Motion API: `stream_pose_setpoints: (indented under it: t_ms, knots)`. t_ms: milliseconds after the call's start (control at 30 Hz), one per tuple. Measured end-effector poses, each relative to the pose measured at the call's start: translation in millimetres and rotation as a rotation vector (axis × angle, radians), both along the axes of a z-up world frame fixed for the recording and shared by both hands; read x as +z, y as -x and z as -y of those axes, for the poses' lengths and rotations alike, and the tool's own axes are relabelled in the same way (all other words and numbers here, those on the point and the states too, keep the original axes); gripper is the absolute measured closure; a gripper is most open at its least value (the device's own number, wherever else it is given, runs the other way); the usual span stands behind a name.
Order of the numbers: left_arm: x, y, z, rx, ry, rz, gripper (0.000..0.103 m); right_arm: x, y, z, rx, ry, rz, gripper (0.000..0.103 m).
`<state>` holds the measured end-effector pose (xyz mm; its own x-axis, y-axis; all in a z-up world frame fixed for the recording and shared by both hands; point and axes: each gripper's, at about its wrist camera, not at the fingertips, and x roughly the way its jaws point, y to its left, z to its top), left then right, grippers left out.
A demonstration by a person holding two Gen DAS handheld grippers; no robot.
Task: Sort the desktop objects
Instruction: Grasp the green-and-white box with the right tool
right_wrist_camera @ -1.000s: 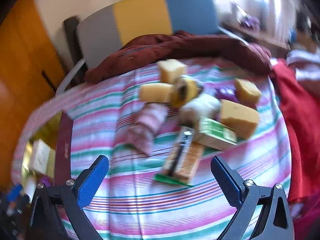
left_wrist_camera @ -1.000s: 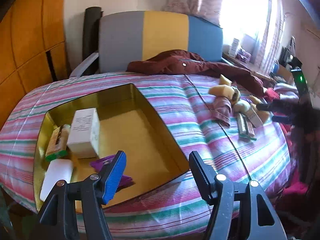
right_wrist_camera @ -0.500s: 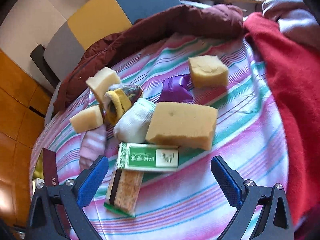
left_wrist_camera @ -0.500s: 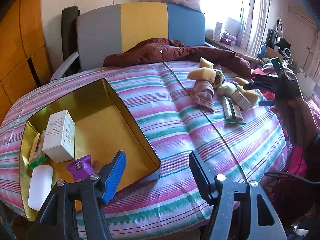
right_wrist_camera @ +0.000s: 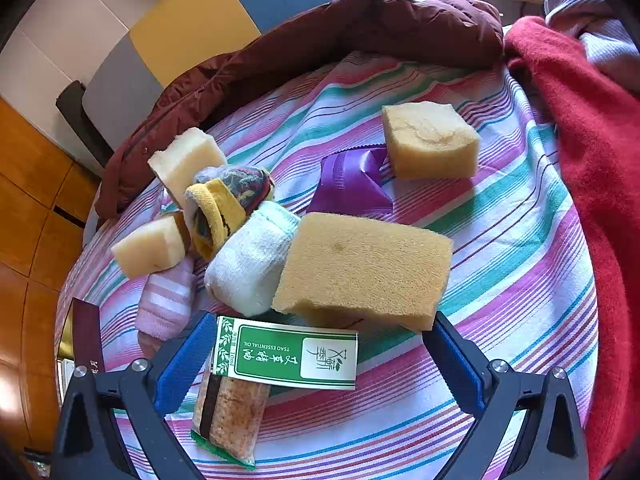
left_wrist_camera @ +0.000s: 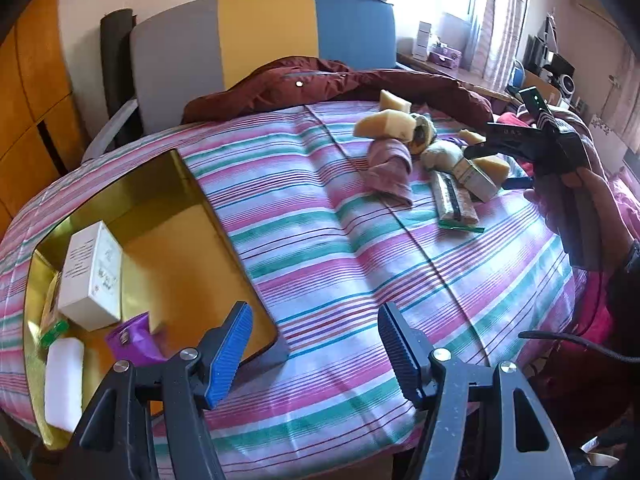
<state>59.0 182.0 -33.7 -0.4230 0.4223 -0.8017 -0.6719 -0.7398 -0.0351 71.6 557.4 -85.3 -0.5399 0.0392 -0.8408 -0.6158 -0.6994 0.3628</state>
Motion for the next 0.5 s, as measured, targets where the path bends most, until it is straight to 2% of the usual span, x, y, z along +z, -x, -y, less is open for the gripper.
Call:
stream_pose_setpoints:
  t_ms: [167, 400, 500]
  knots:
    - [-1, 3, -12, -0.020, -0.009, 0.012, 0.037, 2, -6, 0, -0.010, 0.056, -0.027, 0.000]
    - [-8, 5, -23, -0.040, -0.005, 0.039, 0.037, 0, -3, -1, 0.006, 0.074, -0.012, 0.000]
    - [-10, 6, -24, -0.039, -0.007, 0.049, 0.037, -2, -11, -4, -0.004, 0.152, -0.041, 0.000]
